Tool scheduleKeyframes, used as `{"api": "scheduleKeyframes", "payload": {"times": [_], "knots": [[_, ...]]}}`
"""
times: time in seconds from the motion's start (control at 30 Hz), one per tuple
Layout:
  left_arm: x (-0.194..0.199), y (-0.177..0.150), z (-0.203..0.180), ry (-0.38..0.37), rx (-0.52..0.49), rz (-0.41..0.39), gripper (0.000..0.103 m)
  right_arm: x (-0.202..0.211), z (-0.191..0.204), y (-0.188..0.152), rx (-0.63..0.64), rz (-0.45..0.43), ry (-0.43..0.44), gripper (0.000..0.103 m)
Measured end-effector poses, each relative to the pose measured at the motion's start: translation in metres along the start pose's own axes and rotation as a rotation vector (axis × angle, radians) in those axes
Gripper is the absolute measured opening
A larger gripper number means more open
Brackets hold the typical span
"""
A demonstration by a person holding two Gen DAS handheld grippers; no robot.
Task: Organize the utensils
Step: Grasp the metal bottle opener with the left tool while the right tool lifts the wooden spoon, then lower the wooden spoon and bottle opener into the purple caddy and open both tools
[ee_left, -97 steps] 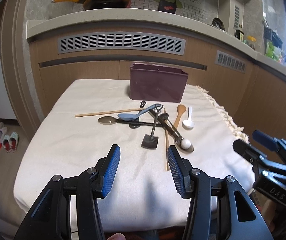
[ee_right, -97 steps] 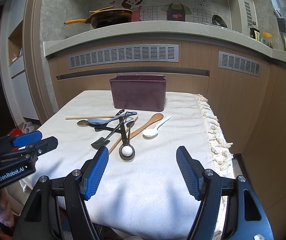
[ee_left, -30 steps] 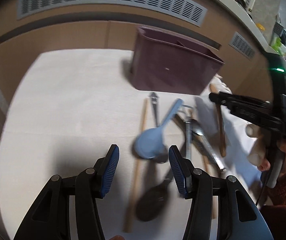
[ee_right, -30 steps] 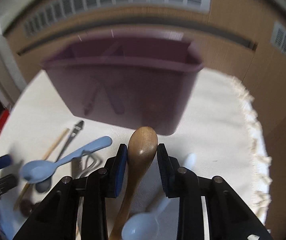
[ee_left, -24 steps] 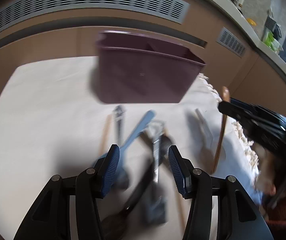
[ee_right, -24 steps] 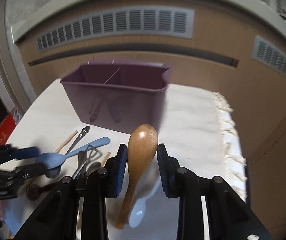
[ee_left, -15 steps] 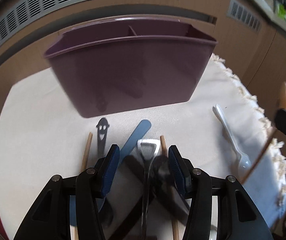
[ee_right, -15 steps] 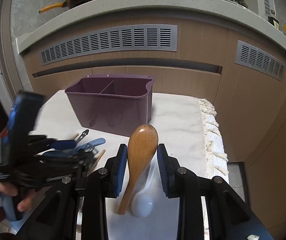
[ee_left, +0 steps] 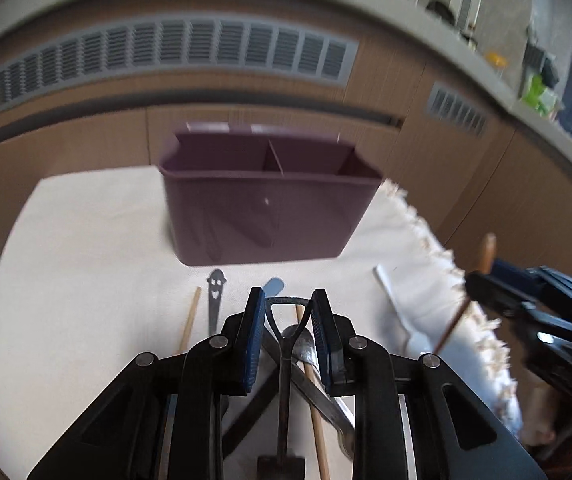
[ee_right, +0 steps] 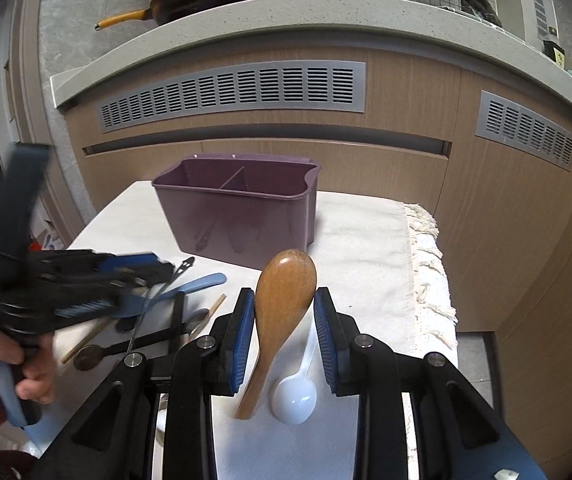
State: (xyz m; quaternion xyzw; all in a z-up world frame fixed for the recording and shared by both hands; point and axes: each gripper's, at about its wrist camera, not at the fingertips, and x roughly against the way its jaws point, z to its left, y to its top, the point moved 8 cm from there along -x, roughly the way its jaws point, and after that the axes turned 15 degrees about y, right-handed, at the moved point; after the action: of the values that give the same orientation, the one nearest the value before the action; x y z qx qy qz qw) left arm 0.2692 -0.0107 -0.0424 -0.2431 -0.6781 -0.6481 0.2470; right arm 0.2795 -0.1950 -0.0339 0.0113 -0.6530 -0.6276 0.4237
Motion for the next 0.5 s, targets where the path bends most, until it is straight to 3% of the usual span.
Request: {"api": "scheduleKeyframes", "payload": {"times": [0.37, 0.5], "knots": [[0.057, 0.021, 0.005, -0.040, 0.025, -0.136, 0.024, 0.012, 0.014, 0.014, 0.015, -0.007, -0.015, 0.027], [0.087, 0.063, 0.005, -0.059, 0.009, -0.249, 0.024, 0.020, 0.018, 0.032, 0.044, -0.050, -0.032, 0.027]]}}
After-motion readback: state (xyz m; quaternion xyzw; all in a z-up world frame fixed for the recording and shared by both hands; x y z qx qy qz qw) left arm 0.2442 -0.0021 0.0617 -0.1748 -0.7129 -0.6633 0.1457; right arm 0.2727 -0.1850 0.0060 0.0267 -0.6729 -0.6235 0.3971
